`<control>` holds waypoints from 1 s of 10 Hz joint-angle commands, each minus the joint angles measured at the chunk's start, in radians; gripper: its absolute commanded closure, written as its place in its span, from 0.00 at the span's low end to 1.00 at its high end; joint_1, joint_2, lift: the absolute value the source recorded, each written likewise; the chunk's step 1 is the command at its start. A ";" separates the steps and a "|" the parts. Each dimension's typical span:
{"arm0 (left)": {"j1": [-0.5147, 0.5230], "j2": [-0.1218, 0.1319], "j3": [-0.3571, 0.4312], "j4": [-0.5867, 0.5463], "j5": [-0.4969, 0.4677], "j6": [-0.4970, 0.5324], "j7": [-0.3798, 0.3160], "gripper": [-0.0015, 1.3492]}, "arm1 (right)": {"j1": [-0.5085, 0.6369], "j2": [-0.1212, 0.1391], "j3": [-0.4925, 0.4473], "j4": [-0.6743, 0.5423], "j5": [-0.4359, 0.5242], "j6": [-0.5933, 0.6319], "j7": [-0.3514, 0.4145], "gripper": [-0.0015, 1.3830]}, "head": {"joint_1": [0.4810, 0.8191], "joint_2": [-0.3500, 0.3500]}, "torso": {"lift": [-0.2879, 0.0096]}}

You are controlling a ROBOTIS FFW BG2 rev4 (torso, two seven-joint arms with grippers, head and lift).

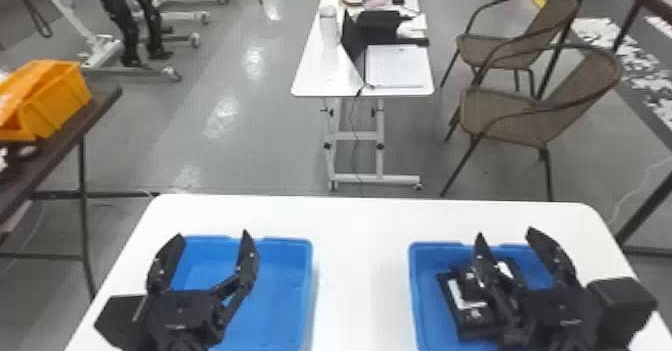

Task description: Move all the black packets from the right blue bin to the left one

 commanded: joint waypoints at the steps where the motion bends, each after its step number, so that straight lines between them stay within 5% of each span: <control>1: -0.002 -0.002 0.000 0.001 -0.002 -0.005 0.003 0.11 | -0.001 0.001 0.000 0.000 -0.010 0.010 -0.002 0.31 | 0.63 0.63 | 0.97; 7: 0.001 -0.005 0.002 0.002 -0.005 -0.008 0.014 0.11 | 0.005 0.001 -0.002 0.013 -0.023 -0.036 -0.006 0.31 | 0.63 0.63 | 0.97; 10: 0.003 -0.005 0.002 0.002 -0.004 -0.010 0.014 0.11 | -0.013 0.001 -0.029 0.038 -0.109 0.111 -0.078 0.31 | 0.63 0.62 | 0.97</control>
